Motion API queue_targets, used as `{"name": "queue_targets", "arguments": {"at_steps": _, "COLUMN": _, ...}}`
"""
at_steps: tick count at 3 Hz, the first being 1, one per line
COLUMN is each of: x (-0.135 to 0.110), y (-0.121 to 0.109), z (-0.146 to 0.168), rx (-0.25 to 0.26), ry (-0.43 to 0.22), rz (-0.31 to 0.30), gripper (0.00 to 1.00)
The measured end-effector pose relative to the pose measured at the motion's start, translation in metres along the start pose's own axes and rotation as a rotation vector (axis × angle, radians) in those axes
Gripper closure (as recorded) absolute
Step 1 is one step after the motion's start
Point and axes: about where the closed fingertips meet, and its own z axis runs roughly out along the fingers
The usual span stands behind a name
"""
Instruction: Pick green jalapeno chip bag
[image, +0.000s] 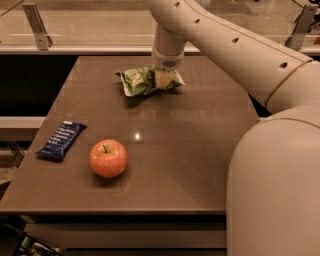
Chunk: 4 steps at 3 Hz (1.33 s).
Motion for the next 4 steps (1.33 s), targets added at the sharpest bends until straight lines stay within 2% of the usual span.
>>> {"name": "queue_targets", "arguments": {"at_steps": 1, "x": 0.0, "y": 0.0, "z": -0.001, "rx": 0.0, "ry": 0.0, "rz": 0.0, "gripper": 1.0}}
{"name": "queue_targets", "arguments": {"at_steps": 4, "x": -0.005, "y": 0.008, "z": -0.047, "rx": 0.028, "ry": -0.044, "rz": 0.023, "gripper": 1.0}}
